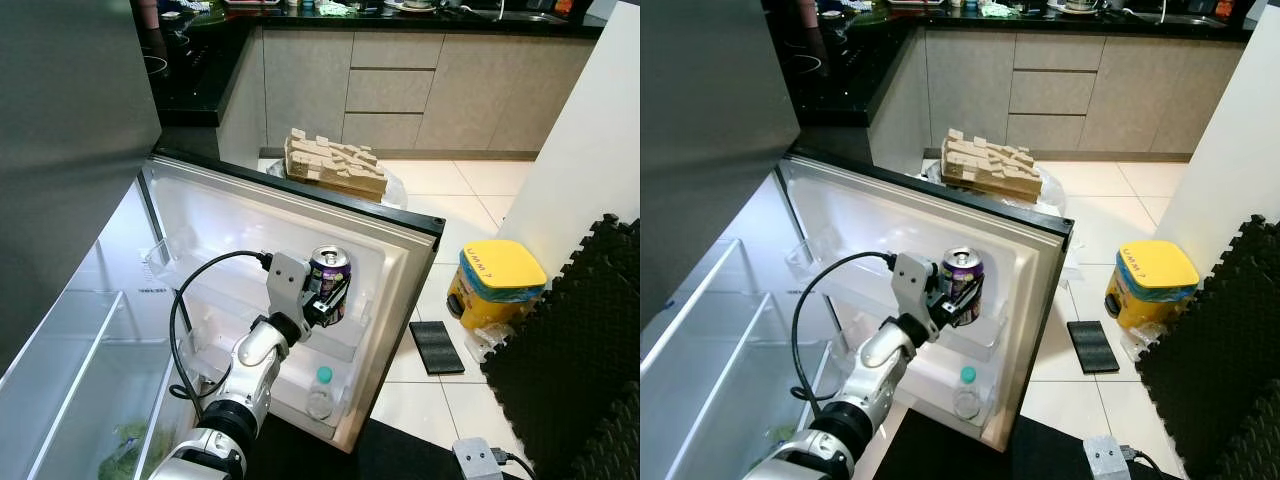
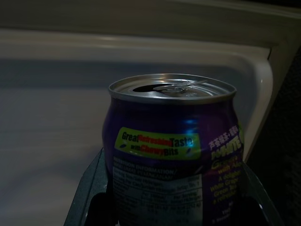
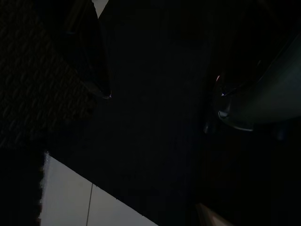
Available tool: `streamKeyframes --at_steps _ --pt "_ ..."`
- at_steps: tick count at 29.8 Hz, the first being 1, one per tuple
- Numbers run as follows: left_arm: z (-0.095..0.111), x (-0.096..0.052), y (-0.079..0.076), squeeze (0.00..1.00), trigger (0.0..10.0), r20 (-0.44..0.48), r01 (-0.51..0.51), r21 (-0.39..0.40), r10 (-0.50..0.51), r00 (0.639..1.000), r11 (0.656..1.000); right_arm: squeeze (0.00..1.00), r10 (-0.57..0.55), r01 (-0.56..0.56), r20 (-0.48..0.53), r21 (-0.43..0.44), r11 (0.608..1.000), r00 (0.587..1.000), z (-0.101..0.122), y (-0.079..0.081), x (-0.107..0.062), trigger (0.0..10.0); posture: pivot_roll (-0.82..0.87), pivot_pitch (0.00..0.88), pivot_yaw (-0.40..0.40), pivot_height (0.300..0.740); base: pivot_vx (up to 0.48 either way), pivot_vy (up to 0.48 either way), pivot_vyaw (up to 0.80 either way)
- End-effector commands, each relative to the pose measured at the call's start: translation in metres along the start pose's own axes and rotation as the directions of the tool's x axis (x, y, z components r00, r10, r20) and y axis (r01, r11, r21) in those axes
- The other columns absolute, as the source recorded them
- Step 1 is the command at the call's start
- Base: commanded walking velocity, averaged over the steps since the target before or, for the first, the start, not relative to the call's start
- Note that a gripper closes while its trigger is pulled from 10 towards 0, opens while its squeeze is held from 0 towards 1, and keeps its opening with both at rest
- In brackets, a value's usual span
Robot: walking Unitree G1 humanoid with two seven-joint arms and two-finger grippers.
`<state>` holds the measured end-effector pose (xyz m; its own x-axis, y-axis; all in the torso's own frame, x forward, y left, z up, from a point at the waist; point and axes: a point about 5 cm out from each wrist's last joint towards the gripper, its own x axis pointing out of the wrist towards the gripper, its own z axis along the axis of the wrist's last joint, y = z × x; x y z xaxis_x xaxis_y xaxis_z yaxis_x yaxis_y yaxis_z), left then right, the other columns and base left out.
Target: Restocking fridge
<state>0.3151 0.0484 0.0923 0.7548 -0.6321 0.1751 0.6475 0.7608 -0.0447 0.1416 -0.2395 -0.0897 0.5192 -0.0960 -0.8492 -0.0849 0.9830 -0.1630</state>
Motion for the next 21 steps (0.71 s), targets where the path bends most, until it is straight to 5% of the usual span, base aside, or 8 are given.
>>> streamKeyframes --at_steps 1,9,14,21 --pt "0.001 0.005 -0.007 0.0 10.0 0.03 0.012 -0.027 -0.011 1.0 1.0 0.0 0.004 -0.004 0.006 0.001 1.0 1.0 -0.001 0.002 0.0 10.0 0.02 0.0 0.002 0.74 0.0 0.0 0.0" --pt "-0.006 0.005 -0.021 0.0 10.0 0.068 0.051 -0.143 -0.042 0.997 0.988 0.0 0.006 -0.006 0.011 -0.001 1.0 1.0 -0.001 0.001 -0.001 10.0 0.02 0.0 0.003 0.74 0.0 0.0 0.0" --pt "-0.013 0.001 -0.031 0.0 10.0 0.048 0.096 -0.135 -0.091 0.995 0.986 0.0 0.007 -0.007 0.012 -0.002 1.0 1.0 -0.002 0.002 -0.001 10.0 0.01 0.0 0.007 0.74 0.0 0.0 0.0" --pt "-0.012 0.0 -0.024 0.0 10.0 0.043 0.043 -0.095 -0.039 0.998 0.994 0.0 0.01 -0.01 0.01 0.002 1.0 1.0 -0.006 0.004 -0.002 10.0 -0.01 0.004 0.023 0.74 0.0 0.0 0.0"
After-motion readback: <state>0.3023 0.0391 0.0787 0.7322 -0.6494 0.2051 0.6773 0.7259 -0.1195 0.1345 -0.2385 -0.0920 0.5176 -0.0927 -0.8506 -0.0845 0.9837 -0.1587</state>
